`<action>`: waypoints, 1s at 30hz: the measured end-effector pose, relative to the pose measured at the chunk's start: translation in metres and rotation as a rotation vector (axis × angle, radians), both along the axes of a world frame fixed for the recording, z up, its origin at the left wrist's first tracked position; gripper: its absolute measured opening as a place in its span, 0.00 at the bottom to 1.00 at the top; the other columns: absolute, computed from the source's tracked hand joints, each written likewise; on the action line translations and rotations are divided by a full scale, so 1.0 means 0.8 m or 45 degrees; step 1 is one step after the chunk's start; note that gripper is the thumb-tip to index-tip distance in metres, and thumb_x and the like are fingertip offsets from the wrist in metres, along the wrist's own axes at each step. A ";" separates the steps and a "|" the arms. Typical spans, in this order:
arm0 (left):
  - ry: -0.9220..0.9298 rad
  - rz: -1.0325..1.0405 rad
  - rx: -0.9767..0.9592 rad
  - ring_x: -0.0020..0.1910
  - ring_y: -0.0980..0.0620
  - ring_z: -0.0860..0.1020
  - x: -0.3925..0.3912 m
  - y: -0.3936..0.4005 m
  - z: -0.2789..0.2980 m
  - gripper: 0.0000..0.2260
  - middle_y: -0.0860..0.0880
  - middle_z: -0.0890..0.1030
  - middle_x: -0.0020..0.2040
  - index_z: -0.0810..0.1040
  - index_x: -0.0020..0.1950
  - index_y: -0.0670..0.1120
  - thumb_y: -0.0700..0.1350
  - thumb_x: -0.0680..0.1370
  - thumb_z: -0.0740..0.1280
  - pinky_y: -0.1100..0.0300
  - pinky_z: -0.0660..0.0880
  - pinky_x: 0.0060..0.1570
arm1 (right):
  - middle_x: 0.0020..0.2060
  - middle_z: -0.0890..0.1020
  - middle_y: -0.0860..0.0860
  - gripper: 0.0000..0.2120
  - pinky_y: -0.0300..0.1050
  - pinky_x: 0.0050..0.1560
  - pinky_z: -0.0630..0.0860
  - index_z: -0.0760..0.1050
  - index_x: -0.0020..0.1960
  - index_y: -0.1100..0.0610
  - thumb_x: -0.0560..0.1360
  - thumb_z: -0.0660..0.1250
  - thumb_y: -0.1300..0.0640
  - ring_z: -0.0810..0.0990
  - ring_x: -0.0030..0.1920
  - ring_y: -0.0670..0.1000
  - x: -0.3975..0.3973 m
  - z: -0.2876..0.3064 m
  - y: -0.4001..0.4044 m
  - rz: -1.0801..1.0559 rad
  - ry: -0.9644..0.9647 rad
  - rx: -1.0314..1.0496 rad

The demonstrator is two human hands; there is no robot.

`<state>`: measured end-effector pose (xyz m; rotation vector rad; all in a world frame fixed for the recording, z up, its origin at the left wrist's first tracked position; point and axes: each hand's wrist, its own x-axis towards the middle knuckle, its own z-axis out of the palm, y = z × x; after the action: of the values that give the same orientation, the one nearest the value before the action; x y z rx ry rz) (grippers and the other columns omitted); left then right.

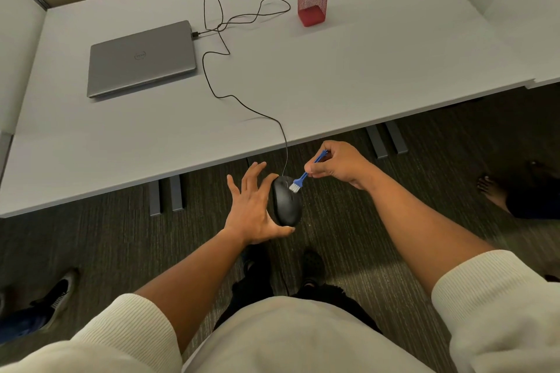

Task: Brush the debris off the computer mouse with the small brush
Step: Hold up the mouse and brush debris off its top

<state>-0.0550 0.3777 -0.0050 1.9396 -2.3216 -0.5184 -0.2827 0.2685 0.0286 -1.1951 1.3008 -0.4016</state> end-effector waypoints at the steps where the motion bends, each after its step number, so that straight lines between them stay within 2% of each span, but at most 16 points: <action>1: 0.010 -0.001 -0.008 0.81 0.44 0.43 0.001 0.001 -0.001 0.53 0.46 0.49 0.80 0.61 0.77 0.51 0.78 0.59 0.67 0.27 0.37 0.72 | 0.46 0.86 0.55 0.12 0.46 0.50 0.84 0.78 0.49 0.59 0.69 0.78 0.63 0.87 0.47 0.52 -0.001 -0.003 -0.001 -0.054 0.061 -0.045; 2: 0.019 -0.001 -0.016 0.81 0.44 0.43 0.002 0.002 -0.001 0.53 0.46 0.49 0.80 0.61 0.77 0.52 0.78 0.59 0.67 0.27 0.37 0.72 | 0.46 0.86 0.55 0.13 0.46 0.50 0.83 0.78 0.49 0.60 0.69 0.78 0.63 0.87 0.47 0.52 -0.003 -0.005 -0.002 -0.097 0.082 -0.065; 4: 0.034 0.001 -0.024 0.81 0.43 0.44 0.005 0.003 -0.003 0.53 0.46 0.49 0.80 0.61 0.77 0.52 0.78 0.59 0.67 0.28 0.37 0.72 | 0.47 0.86 0.56 0.14 0.47 0.50 0.84 0.78 0.50 0.61 0.68 0.79 0.64 0.87 0.48 0.53 -0.006 -0.005 -0.004 -0.111 -0.027 -0.004; 8: 0.079 0.016 -0.028 0.81 0.44 0.45 0.006 0.004 -0.005 0.54 0.46 0.50 0.80 0.61 0.77 0.51 0.78 0.59 0.66 0.28 0.37 0.73 | 0.45 0.87 0.59 0.12 0.41 0.44 0.83 0.77 0.46 0.61 0.67 0.79 0.66 0.87 0.49 0.56 -0.013 0.001 0.000 0.079 -0.290 0.179; 11: 0.103 0.021 -0.029 0.80 0.44 0.45 0.007 0.004 -0.006 0.54 0.46 0.49 0.80 0.61 0.78 0.51 0.78 0.59 0.67 0.29 0.36 0.73 | 0.44 0.87 0.60 0.12 0.44 0.45 0.84 0.77 0.45 0.62 0.67 0.78 0.67 0.87 0.48 0.56 -0.011 -0.003 0.004 0.130 -0.247 0.146; 14: 0.130 0.032 -0.022 0.80 0.44 0.46 0.011 0.003 -0.006 0.54 0.47 0.49 0.80 0.60 0.78 0.52 0.77 0.59 0.69 0.29 0.37 0.73 | 0.47 0.86 0.58 0.13 0.48 0.50 0.84 0.78 0.49 0.63 0.68 0.78 0.66 0.87 0.49 0.55 -0.011 -0.009 0.001 -0.076 -0.145 0.024; 16: 0.146 0.038 -0.022 0.80 0.43 0.46 0.013 0.003 -0.007 0.54 0.47 0.49 0.79 0.60 0.78 0.53 0.78 0.59 0.69 0.28 0.38 0.72 | 0.48 0.86 0.59 0.15 0.48 0.51 0.84 0.78 0.51 0.63 0.67 0.79 0.66 0.87 0.50 0.55 -0.016 -0.009 -0.003 -0.118 -0.194 0.054; 19: 0.177 0.067 -0.017 0.80 0.43 0.47 0.014 0.002 -0.008 0.53 0.48 0.49 0.79 0.61 0.77 0.54 0.77 0.58 0.69 0.27 0.39 0.72 | 0.47 0.87 0.59 0.12 0.44 0.47 0.84 0.78 0.47 0.61 0.67 0.79 0.66 0.87 0.51 0.56 -0.024 -0.008 -0.004 0.046 -0.312 0.187; 22: 0.215 0.071 -0.001 0.80 0.43 0.46 0.012 0.001 -0.010 0.53 0.49 0.48 0.79 0.61 0.77 0.55 0.77 0.58 0.69 0.27 0.39 0.72 | 0.45 0.87 0.59 0.11 0.43 0.45 0.83 0.78 0.45 0.62 0.67 0.78 0.67 0.87 0.50 0.57 -0.024 -0.013 0.000 0.117 -0.292 0.201; 26: 0.250 0.071 0.018 0.80 0.43 0.45 0.014 0.000 -0.011 0.52 0.49 0.47 0.79 0.60 0.77 0.56 0.76 0.58 0.70 0.27 0.38 0.72 | 0.46 0.87 0.57 0.13 0.47 0.50 0.84 0.78 0.48 0.62 0.67 0.78 0.66 0.87 0.50 0.54 -0.023 -0.022 0.000 -0.112 -0.128 0.024; 30: 0.248 0.072 0.015 0.80 0.43 0.44 0.015 -0.003 -0.012 0.52 0.49 0.47 0.79 0.60 0.77 0.56 0.76 0.58 0.70 0.28 0.38 0.73 | 0.47 0.87 0.58 0.12 0.43 0.47 0.84 0.78 0.47 0.61 0.67 0.78 0.67 0.87 0.50 0.55 -0.028 -0.018 -0.005 -0.084 -0.303 0.141</action>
<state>-0.0432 0.3752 -0.0146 1.8607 -2.1439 -0.6836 -0.3051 0.2643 0.0142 -0.9814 1.1430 -0.4980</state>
